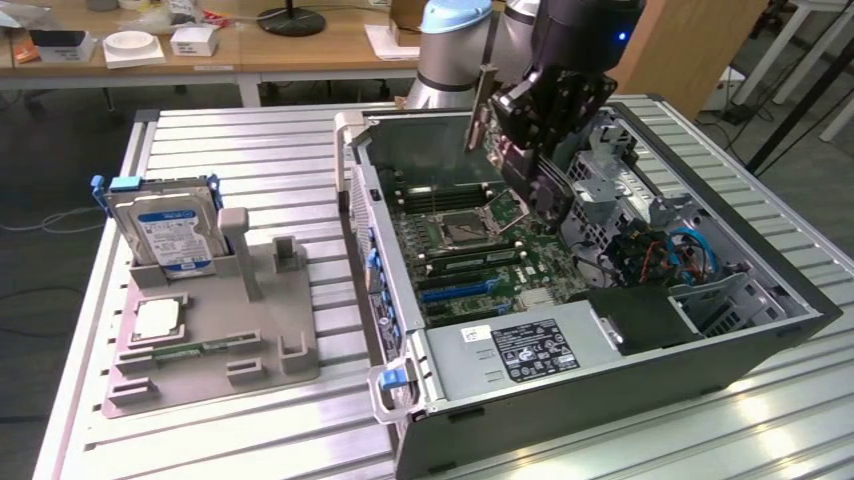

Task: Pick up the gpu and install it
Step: 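Insert the gpu into the slot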

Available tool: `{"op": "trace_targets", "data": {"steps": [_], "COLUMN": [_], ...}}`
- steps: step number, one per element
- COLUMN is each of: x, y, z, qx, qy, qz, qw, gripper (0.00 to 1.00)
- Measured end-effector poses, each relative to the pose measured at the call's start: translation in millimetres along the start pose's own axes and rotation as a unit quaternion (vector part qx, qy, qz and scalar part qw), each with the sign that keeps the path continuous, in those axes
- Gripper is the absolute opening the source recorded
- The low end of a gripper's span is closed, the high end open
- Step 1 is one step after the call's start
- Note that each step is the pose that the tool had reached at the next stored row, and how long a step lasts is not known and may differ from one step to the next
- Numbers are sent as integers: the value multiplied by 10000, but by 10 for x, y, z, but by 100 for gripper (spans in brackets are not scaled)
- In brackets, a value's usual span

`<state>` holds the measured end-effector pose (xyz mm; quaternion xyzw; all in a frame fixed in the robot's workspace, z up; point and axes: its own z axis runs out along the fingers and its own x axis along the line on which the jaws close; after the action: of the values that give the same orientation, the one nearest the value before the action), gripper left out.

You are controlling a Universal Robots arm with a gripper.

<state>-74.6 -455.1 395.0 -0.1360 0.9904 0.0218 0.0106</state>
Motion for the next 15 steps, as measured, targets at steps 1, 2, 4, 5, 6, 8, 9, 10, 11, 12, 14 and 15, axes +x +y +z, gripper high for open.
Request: {"op": "trace_targets", "data": {"steps": [1, 2, 4, 5, 6, 8, 9, 10, 11, 12, 14, 15], "x": [1, 1, 2, 2, 2, 3, 3, 3, 4, 4, 5, 5], "y": [0, -1, -2, -2, -3, -4, -4, -5, -5, -6, -7, -7], "z": [12, 23, 46, 59, 70, 94, 106, 118, 130, 143, 166, 178], "qx": [-2, -4, -10, -12, -14, -19, -22, -24, -27, -29, -34, -36], "qy": [3, 8, 15, 19, 22, 29, 32, 36, 40, 44, 51, 55], "qz": [-90, -180, -359, -454, -544, -723, -813, -902, -992, -1089, -1267, -1357], "qw": [10000, 9998, 9994, 9990, 9985, 9974, 9967, 9959, 9951, 9940, 9919, 9907], "gripper": [26, 26, 26, 26, 26, 26, 26, 26, 26, 26, 26, 26]}}
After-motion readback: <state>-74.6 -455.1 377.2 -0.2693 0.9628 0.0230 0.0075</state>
